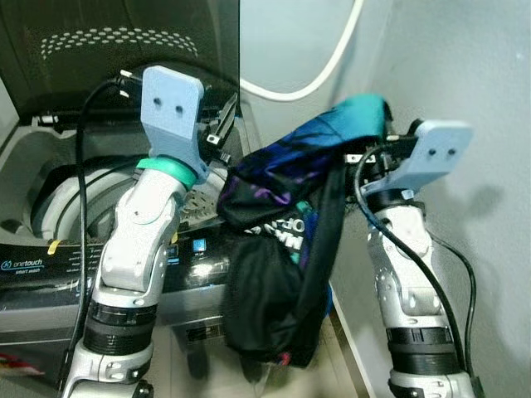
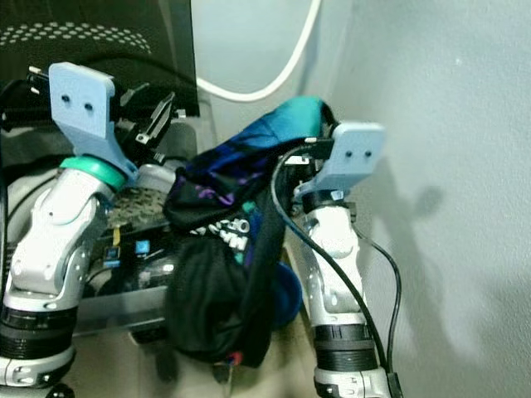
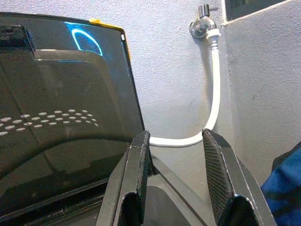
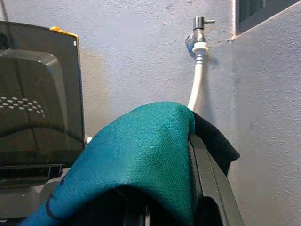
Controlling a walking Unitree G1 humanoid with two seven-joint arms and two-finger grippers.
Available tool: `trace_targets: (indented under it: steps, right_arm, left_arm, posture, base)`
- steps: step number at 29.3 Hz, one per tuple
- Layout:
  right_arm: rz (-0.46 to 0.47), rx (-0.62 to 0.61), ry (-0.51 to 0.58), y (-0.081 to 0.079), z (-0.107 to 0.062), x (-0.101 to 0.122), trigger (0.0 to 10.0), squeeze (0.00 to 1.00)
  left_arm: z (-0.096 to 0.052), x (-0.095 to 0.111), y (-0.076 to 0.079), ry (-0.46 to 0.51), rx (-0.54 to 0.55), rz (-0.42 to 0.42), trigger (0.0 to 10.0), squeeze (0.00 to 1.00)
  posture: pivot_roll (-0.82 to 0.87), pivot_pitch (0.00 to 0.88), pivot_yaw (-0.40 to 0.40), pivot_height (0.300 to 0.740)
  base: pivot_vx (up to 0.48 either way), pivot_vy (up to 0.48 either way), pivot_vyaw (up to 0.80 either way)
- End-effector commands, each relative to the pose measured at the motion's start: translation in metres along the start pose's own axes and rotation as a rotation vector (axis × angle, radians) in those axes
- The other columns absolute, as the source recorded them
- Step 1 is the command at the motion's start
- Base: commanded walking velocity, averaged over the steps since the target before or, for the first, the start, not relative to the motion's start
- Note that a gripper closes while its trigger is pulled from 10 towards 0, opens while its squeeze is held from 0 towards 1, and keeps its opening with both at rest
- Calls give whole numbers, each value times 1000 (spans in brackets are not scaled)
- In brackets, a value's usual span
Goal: Clothes washing
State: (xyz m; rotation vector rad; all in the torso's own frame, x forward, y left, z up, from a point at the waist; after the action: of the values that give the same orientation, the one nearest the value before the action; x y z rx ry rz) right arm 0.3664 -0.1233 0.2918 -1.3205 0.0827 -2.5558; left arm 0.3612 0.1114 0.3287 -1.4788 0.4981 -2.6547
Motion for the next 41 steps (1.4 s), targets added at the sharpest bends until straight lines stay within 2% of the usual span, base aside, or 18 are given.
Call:
trace_targets:
  steps: [1,9,16,27,41]
  right_arm:
    - [0,11,1,-4,0,-1,10000,0]
    - [-7,17,-5,-5,0,-2,10000,0]
    - [-13,15,-7,-4,-1,-3,10000,0]
    - [-18,13,-11,-4,-2,-4,10000,0]
    - [-22,22,-15,-6,-3,-6,10000,0]
  left_arm:
    - [-2,-1,-1,-3,5,1,10000,0]
    - [-3,-2,0,-6,6,2,10000,0]
    - [-3,-3,0,-10,6,4,10000,0]
    - [-3,-5,0,-22,6,10,10000,0]
    - [-3,-7,2,-28,-2,25,10000,0]
  posture:
    - [137,0,29,740]
    - [135,0,30,740]
    - [134,0,34,740]
    - [132,0,35,740]
    - [136,0,39,740]
  base:
    - [0,394,0]
    - [0,390,0]
    - [0,0,0]
    - [0,420,0]
    - [0,0,0]
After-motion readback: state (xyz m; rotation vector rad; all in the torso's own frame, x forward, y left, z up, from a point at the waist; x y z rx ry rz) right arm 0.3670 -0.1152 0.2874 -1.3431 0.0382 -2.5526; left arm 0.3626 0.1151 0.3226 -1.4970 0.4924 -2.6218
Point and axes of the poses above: a point about 5 cm out from each wrist's last joint towards the gripper, its own z axis pointing out of the wrist towards the gripper, its own x axis along the axis of the wrist's last joint, y = z × x, the point moved 5 cm from there along z, pointing out of the wrist towards the gripper, and after that the axes turned 9 degrees about z, right-handed, at the moved point
